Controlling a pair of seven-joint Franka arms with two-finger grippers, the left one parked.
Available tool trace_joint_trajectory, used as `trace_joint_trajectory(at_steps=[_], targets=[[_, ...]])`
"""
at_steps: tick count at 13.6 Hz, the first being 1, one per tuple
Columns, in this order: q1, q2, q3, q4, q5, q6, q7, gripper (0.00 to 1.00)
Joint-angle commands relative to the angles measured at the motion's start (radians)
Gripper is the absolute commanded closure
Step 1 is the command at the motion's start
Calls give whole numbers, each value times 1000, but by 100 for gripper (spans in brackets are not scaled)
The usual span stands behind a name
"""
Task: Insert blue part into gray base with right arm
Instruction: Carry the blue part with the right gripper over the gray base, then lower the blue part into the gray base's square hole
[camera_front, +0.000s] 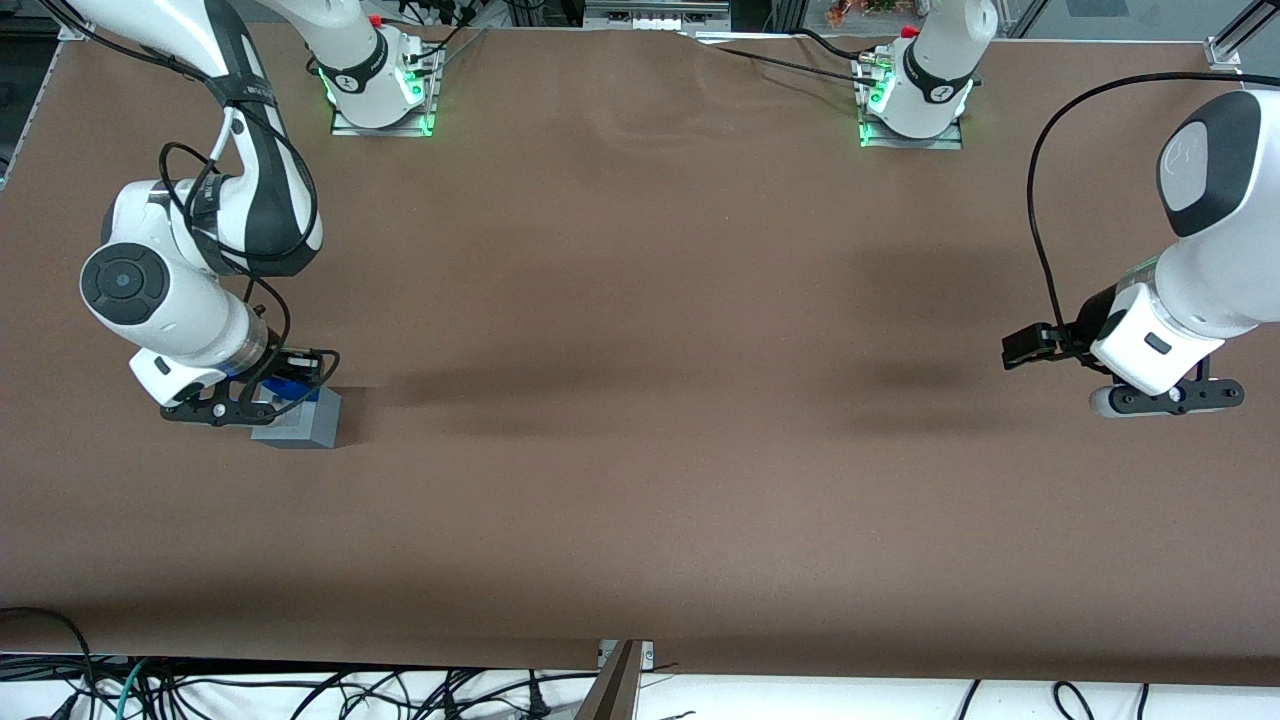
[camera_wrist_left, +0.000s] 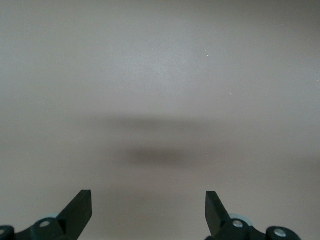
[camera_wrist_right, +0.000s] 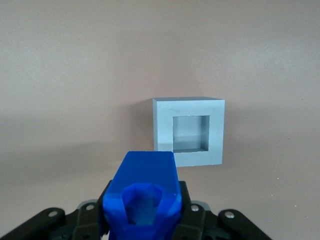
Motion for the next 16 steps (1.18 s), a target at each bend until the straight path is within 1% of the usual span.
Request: trace_joint_trajectory(at_steps=[1,16], targets=[[3,16,3,31,2,-34,-21,100],[5,34,11,61,4,-48,-42,100]])
